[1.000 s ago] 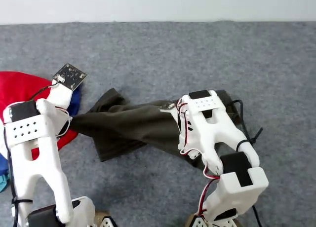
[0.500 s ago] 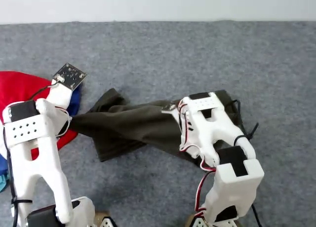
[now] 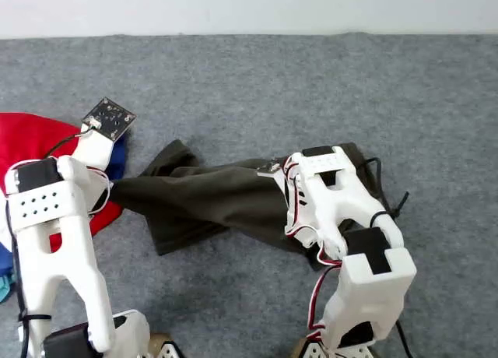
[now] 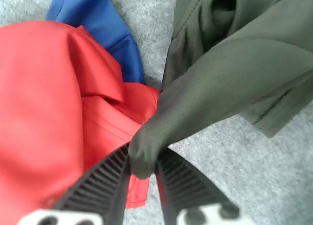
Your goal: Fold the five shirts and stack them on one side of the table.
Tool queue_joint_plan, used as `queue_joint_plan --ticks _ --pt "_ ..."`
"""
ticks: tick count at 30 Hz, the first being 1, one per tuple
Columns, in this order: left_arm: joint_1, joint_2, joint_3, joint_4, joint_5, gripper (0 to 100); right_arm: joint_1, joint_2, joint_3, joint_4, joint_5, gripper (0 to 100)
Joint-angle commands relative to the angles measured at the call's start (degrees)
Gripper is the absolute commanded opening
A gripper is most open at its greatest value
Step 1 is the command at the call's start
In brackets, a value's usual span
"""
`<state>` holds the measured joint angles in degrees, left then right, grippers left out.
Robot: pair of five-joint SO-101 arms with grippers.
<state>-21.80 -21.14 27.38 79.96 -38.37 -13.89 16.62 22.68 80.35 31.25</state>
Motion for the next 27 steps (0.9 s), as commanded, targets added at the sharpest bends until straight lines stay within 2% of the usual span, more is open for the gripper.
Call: queue_joint_plan --ticks 1,4,9,18,27 --pt "-0.26 -1.23 -2.24 -1.58 -0.26 2 -0.48 -3.91 -0.18 1.45 0.44 1.0" --pt "-0.35 -1.23 -2.24 -1.58 -0.26 2 -0.84 -4.62 -0.09 2.86 0.62 2.4" --pt "-0.44 -1.23 -2.51 -1.58 -0.26 2 -1.71 -5.49 -0.09 9.89 -2.46 19.1" --pt "-0.44 -1.23 -2.42 -1.49 -0.26 2 -5.32 -13.23 0.62 14.55 -1.67 17.0" --pt "-0.53 -1.32 -2.24 -1.23 -0.26 2 -6.29 -25.45 20.13 1.01 -2.73 19.0"
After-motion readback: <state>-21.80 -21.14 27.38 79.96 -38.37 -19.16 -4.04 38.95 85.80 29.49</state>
